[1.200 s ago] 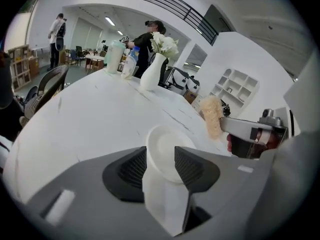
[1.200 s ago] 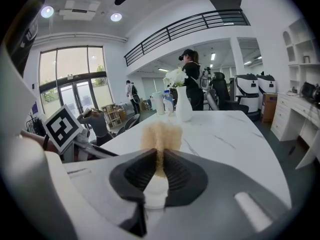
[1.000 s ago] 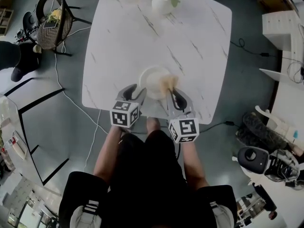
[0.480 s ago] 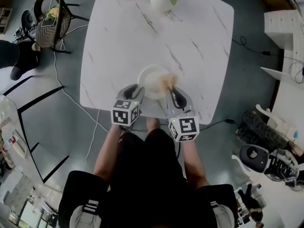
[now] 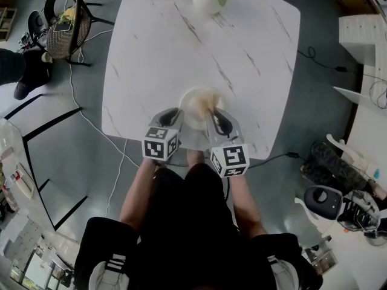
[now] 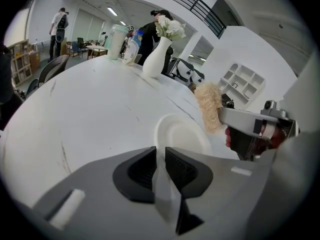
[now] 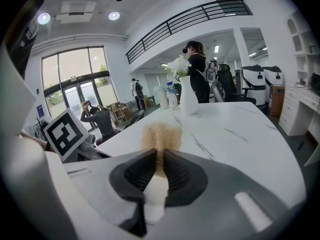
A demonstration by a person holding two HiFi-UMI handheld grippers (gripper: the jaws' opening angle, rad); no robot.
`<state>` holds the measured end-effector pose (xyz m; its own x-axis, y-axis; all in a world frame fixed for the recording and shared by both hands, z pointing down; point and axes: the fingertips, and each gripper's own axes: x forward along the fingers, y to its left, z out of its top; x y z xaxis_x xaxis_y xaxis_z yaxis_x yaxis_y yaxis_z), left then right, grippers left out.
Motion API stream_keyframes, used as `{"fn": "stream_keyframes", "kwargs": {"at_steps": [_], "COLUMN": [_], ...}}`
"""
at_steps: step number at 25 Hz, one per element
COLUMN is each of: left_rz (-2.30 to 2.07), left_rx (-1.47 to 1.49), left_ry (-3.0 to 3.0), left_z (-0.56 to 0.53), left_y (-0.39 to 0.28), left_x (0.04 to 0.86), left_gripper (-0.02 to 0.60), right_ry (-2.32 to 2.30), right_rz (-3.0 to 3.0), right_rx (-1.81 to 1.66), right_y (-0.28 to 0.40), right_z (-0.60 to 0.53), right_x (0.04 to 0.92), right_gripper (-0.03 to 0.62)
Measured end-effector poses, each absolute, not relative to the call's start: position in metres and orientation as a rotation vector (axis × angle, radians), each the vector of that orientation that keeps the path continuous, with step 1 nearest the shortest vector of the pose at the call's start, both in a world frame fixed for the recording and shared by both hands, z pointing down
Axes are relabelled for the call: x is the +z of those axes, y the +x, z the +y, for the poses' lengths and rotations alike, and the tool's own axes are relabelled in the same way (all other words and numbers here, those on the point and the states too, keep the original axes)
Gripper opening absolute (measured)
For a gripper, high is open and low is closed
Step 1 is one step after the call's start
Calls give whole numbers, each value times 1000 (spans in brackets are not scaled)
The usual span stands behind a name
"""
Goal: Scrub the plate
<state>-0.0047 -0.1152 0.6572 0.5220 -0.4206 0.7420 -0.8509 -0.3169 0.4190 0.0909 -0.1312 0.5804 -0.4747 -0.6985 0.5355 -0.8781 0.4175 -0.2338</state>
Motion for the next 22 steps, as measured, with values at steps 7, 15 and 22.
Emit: {"fn": "stream_keyframes", "kwargs": {"at_steps": [7,15,22], "left_rz": [-1029,-1032,-1029], "left_rx": [615,558,531], "left_ry": [1926,1910,1908], "left_z": [-115,-115,-115], "left_y": [-1,1,-1], "left_x": [657,654,653], "left_gripper": [51,38,35], "right_ry": [1313,1225,1248], "right_rz": [-2334,-2294,-2232], "right_rx": [718,746,783], "right_y": [76,54,63], "right_z": [-136,-131,-129], "right_x": [590,611,622], "right_gripper": [46,46,46]}}
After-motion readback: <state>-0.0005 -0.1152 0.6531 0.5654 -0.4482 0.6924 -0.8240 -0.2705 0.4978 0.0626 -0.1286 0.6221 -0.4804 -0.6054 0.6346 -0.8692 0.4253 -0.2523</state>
